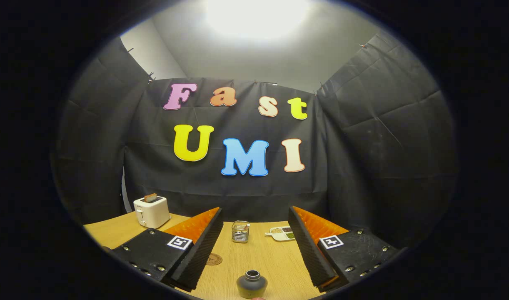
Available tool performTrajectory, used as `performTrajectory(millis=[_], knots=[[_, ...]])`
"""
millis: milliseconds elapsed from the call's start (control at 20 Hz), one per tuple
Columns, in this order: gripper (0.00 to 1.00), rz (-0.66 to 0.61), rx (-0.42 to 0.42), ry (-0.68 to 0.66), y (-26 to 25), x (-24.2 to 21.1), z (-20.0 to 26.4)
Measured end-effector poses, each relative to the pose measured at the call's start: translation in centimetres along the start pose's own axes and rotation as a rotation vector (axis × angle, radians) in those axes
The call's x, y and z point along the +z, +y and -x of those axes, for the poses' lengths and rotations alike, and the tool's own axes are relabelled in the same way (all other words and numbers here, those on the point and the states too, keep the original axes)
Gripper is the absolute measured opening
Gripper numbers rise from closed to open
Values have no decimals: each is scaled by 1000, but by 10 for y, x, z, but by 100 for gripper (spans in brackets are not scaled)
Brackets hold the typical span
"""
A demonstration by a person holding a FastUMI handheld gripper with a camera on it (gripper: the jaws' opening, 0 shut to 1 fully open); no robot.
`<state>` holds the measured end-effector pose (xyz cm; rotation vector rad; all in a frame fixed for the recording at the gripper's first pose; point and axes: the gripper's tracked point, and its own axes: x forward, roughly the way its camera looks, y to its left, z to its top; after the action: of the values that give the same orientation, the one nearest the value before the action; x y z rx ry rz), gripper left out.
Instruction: Take the bottle from table, then pour the juice into the cup, finally place the bottle on the coaster
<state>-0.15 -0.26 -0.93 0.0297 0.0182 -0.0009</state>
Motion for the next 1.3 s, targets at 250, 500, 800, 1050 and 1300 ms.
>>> performTrajectory(millis=[250,500,800,1050,1300], knots=[[96,6,20,-2,5,-2,1],[96,-4,63,4,15,-11,2],[96,-12,80,17,16,-44,3],[96,-14,71,56,10,-74,3],[96,-18,70,108,5,-106,4]])
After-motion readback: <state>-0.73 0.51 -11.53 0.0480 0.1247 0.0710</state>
